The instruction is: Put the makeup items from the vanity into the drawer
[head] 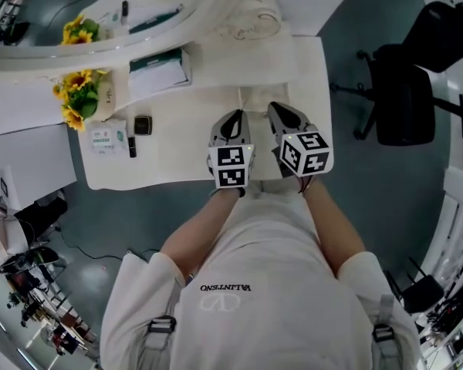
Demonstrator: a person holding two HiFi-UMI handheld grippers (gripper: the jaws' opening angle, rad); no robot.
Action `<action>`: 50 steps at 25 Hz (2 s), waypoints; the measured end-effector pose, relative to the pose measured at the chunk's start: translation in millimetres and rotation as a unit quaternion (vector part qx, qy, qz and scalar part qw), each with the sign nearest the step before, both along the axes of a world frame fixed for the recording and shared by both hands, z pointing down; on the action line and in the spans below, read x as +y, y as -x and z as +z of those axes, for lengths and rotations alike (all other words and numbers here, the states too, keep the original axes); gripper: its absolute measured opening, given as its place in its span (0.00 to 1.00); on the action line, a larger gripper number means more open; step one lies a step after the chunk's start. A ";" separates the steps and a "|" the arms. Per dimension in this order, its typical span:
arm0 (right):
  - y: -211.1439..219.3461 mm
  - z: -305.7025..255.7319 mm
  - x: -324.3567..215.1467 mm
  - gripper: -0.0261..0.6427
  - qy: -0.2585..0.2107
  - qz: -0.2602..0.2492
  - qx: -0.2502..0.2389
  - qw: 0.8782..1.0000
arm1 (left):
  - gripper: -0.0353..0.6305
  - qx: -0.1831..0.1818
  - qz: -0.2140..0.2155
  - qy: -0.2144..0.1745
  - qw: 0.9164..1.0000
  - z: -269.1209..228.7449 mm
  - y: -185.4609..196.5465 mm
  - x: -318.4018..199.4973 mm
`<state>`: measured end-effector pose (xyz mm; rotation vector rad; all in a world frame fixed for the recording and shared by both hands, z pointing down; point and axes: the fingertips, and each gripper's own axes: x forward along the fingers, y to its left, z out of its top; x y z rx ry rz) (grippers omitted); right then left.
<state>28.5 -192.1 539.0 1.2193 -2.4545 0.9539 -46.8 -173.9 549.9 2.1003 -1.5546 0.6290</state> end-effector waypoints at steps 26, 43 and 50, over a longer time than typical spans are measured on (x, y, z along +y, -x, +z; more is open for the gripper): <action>-29.9 10.8 -14.1 0.06 0.013 0.002 -0.008 1.000 | 0.08 -0.012 0.035 0.022 0.999 14.3 -45.3 -20.3; -33.5 14.4 -16.8 0.06 0.016 -0.001 -0.008 1.000 | 0.08 -0.006 0.040 0.030 0.999 20.5 -52.6 -24.5; -32.1 13.1 -15.9 0.06 0.015 -0.001 -0.008 1.000 | 0.09 0.001 0.043 0.026 0.999 19.7 -53.0 -25.3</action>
